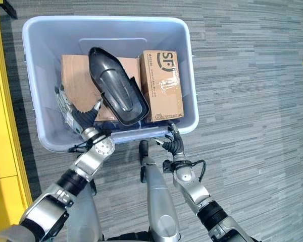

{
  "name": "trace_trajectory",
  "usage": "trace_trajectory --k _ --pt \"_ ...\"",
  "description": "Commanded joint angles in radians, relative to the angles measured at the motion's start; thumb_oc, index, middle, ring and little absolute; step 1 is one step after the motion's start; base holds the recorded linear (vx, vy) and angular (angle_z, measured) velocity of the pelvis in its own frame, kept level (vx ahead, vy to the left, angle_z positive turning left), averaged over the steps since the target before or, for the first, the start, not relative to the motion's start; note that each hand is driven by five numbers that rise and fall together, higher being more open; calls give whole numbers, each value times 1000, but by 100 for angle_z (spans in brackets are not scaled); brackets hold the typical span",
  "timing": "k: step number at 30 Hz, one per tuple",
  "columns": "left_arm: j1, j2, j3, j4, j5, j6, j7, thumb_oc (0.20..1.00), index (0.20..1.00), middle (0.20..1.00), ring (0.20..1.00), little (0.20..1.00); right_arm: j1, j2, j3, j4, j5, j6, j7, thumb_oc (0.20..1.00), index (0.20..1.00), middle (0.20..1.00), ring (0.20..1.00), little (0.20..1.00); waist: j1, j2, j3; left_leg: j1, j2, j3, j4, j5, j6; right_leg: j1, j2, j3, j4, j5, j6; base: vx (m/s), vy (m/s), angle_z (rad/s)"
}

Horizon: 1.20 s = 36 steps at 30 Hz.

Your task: Move parts from the plastic box to the shelf.

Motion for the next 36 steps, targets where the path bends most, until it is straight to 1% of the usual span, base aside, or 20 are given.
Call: trace_trajectory --k 1,4,5,6,8,12,14,15,17,20,21,22,25,28,30,33,36 --pt "-2 4 -25 -23 9 3 0 1000 1000 1000 1000 1000 8 11 9 -36 30 -8 1 1000 1000 1000 1000 1000 -9 -50 18 -87 -75 -7 84 -20 71 89 62 -68 3 -78 -7 102 -13 -8" --pt "-18 6 -30 0 46 -3 -16 1000 1000 1000 1000 1000 8 12 11 -41 30 -3 7 1000 1000 1000 1000 1000 -14 -59 18 -100 -74 -9 97 -25 72 75 65 -69 14 -80 -7 17 -38 -3" --pt "-22 7 -32 2 56 -10 -14 1000 1000 1000 1000 1000 9 12 13 -46 31 -1 5 1000 1000 1000 1000 1000 -16 -61 18 -105 -73 -8 101 -26 72 70 66 -69 17 -80 -8 15 -40 3" --pt "-30 10 -33 1 76 -31 -21 1000 1000 1000 1000 1000 12 13 14 -47 31 -4 5 1000 1000 1000 1000 1000 -19 -63 18 -110 -74 -8 103 -28 74 64 69 -67 19 -82 -10 14 -36 4" --pt "-36 13 -39 -10 80 -33 -33 1000 1000 1000 1000 1000 12 12 14 -46 34 -7 6 1000 1000 1000 1000 1000 -21 -63 18 -117 -75 -8 108 -29 74 58 71 -68 22 -83 -11 6 -17 1" --pt "-44 2 -50 -17 33 6 -37 1000 1000 1000 1000 1000 2 15 14 -46 31 1 1 1000 1000 1000 1000 1000 -24 -58 18 -132 -79 -10 115 -30 74 42 74 -65 31 -86 -13 0 0 0" --pt "-45 -8 -54 -6 -29 30 -25 1000 1000 1000 1000 1000 -3 19 15 -44 31 2 -6 1000 1000 1000 1000 1000 -25 -58 18 -143 -81 -12 122 -31 74 33 76 -65 33 -86 -13 -14 -46 -1" --pt "-35 -16 -52 12 -54 32 -10 1000 1000 1000 1000 1000 -8 24 13 -42 33 2 -11 1000 1000 1000 1000 1000 -23 -60 18 -155 -84 -13 130 -33 75 25 77 -65 35 -85 -13 -33 -88 -1" --pt "-30 -23 -51 43 -27 32 -11 1000 1000 1000 1000 1000 -10 31 13 -38 38 -1 -25 1000 1000 1000 1000 1000 -22 -68 18 -187 -86 -16 156 -40 77 0 78 -71 49 -85 -14 -39 -97 -2" --pt "-37 -23 -53 55 -19 33 -11 1000 1000 1000 1000 1000 -11 29 10 -36 43 -1 -25 1000 1000 1000 1000 1000 -25 -72 18 -200 -88 -16 169 -43 79 -12 79 -70 56 -84 -14 -12 -29 0" --pt "-48 -22 -55 57 -29 54 3 1000 1000 1000 1000 1000 -12 26 7 -32 46 -2 -21 1000 1000 1000 1000 1000 -28 -75 18 -210 -90 -17 177 -45 81 -21 80 -70 60 -84 -15 -24 -57 -4" --pt "-54 -25 -54 67 -74 73 17 1000 1000 1000 1000 1000 -15 25 6 -31 49 0 -19 1000 1000 1000 1000 1000 -29 -76 18 -219 -93 -19 185 -47 81 -28 82 -70 64 -84 -16 -19 -48 -4" --pt "-50 -35 -52 85 -110 76 30 1000 1000 1000 1000 1000 -21 28 8 -30 50 4 -23 1000 1000 1000 1000 1000 -28 -78 18 -232 -94 -23 195 -47 80 -36 82 -71 69 -84 -16 -10 -40 -4" --pt "-47 -42 -54 115 -59 85 23 1000 1000 1000 1000 1000 -26 38 11 -25 52 2 -32 1000 1000 1000 1000 1000 -27 -84 18 -247 -90 -24 207 -50 80 -48 82 -77 76 -84 -18 -9 -63 -2" --pt "-55 -38 -61 120 -51 95 32 1000 1000 1000 1000 1000 -26 36 11 -24 55 -3 -30 1000 1000 1000 1000 1000 -29 -90 18 -255 -89 -24 214 -52 81 -55 83 -80 79 -84 -18 -7 -43 -2" --pt "-76 -28 -69 130 -16 105 13 1000 1000 1000 1000 1000 -31 35 14 -22 61 -2 -35 1000 1000 1000 1000 1000 -34 -97 18 -267 -88 -23 227 -58 84 -65 84 -82 82 -82 -18 -7 -23 -1" --pt "-97 -29 -77 153 -91 136 3 1000 1000 1000 1000 1000 -35 31 12 -14 66 1 -32 1000 1000 1000 1000 1000 -40 -101 18 -281 -90 -24 244 -64 85 -75 88 -81 87 -80 -18 0 -11 -4"
